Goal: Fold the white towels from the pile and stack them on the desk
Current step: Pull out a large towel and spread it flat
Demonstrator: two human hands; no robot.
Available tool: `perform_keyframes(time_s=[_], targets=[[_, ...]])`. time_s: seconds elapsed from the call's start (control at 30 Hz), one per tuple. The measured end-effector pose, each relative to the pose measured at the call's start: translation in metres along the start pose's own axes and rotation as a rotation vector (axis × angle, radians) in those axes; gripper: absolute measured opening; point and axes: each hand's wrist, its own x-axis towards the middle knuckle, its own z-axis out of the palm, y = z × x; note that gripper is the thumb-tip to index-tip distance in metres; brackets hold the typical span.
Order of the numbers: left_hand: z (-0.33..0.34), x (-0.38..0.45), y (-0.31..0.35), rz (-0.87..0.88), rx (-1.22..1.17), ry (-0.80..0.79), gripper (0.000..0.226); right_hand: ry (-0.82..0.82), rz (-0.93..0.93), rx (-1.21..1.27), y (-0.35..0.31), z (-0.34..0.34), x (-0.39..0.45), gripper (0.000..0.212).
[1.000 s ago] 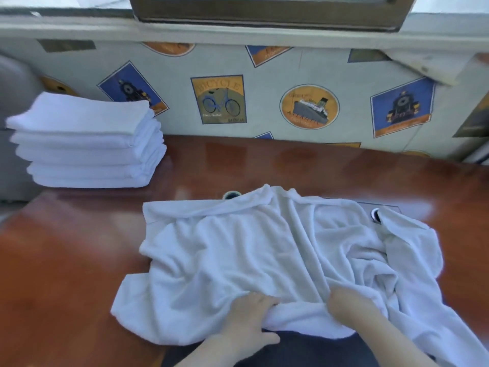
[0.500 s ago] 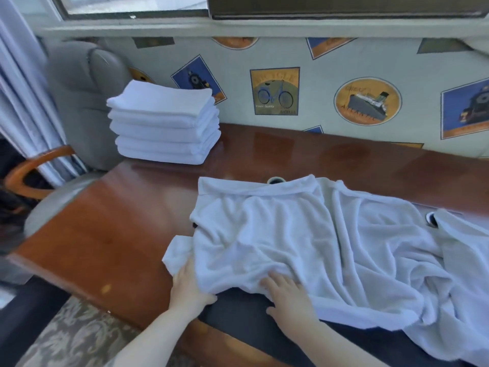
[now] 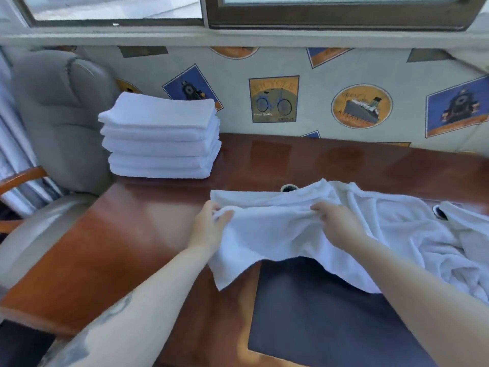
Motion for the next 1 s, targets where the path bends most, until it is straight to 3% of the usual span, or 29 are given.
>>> perform_keyframes(time_s=[0.07, 0.13, 0.2, 0.3, 0.37, 0.43, 0.5, 0.57, 0.77, 0.9, 1.0], targets=[[-0.004, 0.017, -0.001, -0.02, 0.038, -0.023, 0.034, 0.128, 0.066, -0.087, -0.006, 0.01, -0.013, 0.062], [-0.001, 0.014, -0.019, -0.086, 0.221, -0.078, 0.056, 0.094, 0.106, -0.091, -0.014, 0.038, -0.04, 0.066], [0.009, -0.003, -0.044, -0.143, 0.313, -0.173, 0.076, -0.088, 0.077, -0.092, -0.023, 0.071, -0.064, 0.069], [0.027, -0.031, -0.074, -0.21, 0.188, -0.332, 0.094, -0.359, 0.089, -0.056, -0.028, 0.099, -0.087, 0.069], [0.037, -0.041, -0.078, -0.244, 0.035, -0.272, 0.086, -0.337, 0.13, -0.036, -0.025, 0.104, -0.098, 0.069], [0.046, -0.041, -0.073, -0.322, -0.183, -0.148, 0.075, -0.199, 0.183, 0.029, -0.02, 0.102, -0.103, 0.057], [0.052, -0.032, -0.061, -0.474, -0.415, -0.057, 0.066, -0.138, 0.22, 0.076, -0.012, 0.099, -0.1, 0.049], [0.054, -0.019, -0.051, -0.636, -0.592, -0.011, 0.06, -0.178, 0.242, 0.089, -0.002, 0.096, -0.093, 0.049], [0.048, -0.005, -0.053, -0.8, -0.672, 0.022, 0.032, -0.169, 0.187, 0.059, 0.017, 0.102, -0.089, 0.011], [0.047, -0.006, -0.053, -0.806, -0.724, 0.02, 0.035, -0.156, 0.176, 0.091, 0.025, 0.111, -0.098, 0.02], [0.05, -0.014, -0.043, -0.8, -0.787, 0.063, 0.03, -0.258, 0.177, 0.101, 0.027, 0.111, -0.105, 0.024]])
